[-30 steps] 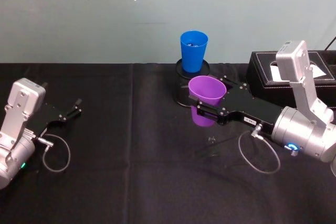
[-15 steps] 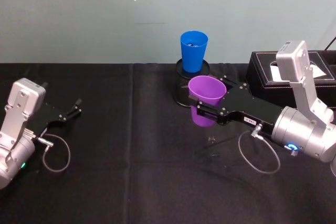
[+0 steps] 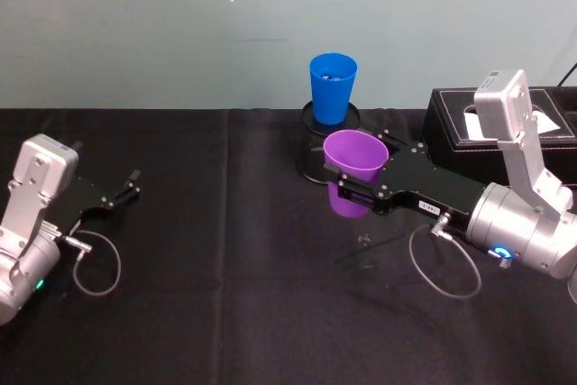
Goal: Pick up one cup with a gripper and tap it against the other cup.
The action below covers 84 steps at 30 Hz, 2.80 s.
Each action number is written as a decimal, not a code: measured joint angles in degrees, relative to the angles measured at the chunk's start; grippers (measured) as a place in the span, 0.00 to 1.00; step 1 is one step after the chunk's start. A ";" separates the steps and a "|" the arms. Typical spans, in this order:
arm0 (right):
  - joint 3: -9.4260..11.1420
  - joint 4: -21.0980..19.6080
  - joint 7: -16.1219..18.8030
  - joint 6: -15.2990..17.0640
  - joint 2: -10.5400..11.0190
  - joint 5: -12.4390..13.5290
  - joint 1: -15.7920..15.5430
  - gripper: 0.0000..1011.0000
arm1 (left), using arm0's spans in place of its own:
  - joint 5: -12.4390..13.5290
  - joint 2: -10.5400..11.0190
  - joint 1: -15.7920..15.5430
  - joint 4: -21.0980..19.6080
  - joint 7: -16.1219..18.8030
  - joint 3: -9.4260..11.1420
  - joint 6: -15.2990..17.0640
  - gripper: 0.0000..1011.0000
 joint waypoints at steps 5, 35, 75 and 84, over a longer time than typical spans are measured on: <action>0.00 0.00 0.00 0.00 0.00 0.00 0.00 0.73 | 0.00 0.00 0.00 0.00 0.00 0.00 0.00 0.99; 0.00 0.00 0.00 0.00 0.00 0.00 0.00 0.73 | 0.00 0.00 0.00 0.00 0.00 0.00 0.00 0.99; -3.71 12.62 -2.10 -0.84 -6.16 -3.12 8.31 0.73 | 0.00 0.00 0.00 0.00 0.00 0.00 0.00 0.99; -4.39 18.27 -2.85 -3.37 -9.83 -5.07 11.50 0.73 | 0.00 0.00 0.00 0.00 0.00 0.00 0.00 0.99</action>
